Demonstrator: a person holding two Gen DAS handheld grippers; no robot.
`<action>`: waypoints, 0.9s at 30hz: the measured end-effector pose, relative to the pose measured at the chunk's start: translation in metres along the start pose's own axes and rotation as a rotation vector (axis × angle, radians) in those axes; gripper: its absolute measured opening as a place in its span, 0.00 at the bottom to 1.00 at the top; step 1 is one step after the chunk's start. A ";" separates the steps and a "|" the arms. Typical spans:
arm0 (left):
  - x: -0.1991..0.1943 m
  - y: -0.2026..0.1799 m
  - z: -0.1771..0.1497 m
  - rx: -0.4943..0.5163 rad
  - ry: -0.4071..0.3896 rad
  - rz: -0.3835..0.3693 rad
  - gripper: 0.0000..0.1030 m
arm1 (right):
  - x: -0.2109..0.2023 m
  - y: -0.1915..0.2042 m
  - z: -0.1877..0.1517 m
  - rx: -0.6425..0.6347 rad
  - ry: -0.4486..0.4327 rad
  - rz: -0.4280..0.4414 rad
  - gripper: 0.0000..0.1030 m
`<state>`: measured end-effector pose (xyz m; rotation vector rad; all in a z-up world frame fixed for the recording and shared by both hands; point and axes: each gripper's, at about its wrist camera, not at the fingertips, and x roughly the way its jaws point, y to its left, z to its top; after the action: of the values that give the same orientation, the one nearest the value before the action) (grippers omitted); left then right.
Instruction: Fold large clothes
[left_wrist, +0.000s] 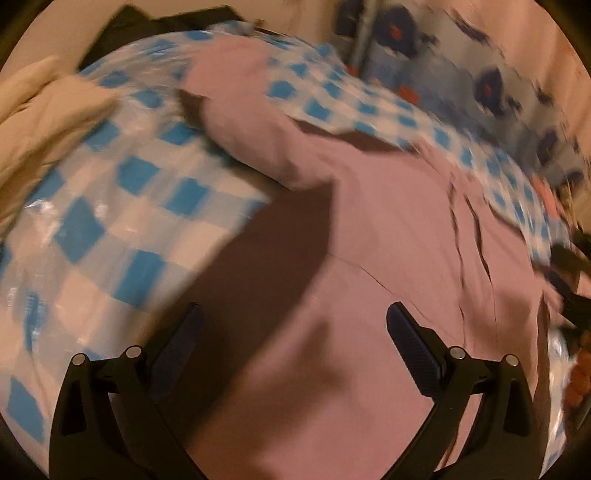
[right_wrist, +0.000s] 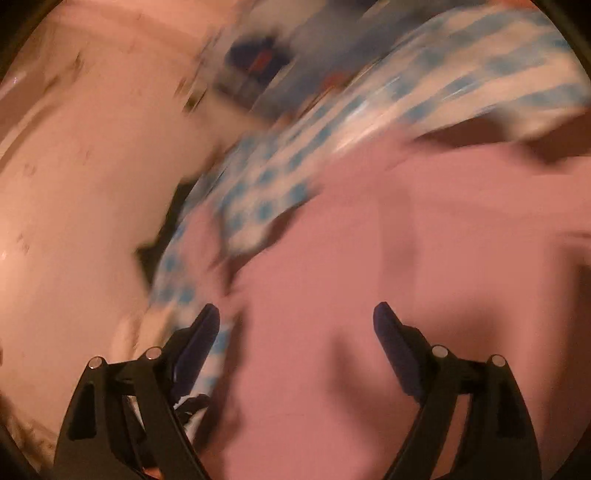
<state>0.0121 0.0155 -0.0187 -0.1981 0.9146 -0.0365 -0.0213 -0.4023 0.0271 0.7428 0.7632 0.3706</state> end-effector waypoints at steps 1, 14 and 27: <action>-0.006 0.012 0.005 -0.008 -0.024 0.027 0.93 | 0.034 0.022 0.006 -0.038 0.052 0.024 0.80; 0.018 0.047 0.177 0.285 -0.147 0.347 0.93 | 0.101 0.103 -0.126 -0.149 0.178 -0.037 0.81; 0.239 -0.075 0.326 0.440 -0.083 0.929 0.93 | 0.072 0.062 -0.206 -0.134 0.176 -0.057 0.92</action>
<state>0.4198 -0.0351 0.0018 0.6378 0.8231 0.6222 -0.1266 -0.2236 -0.0637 0.5668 0.9143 0.4353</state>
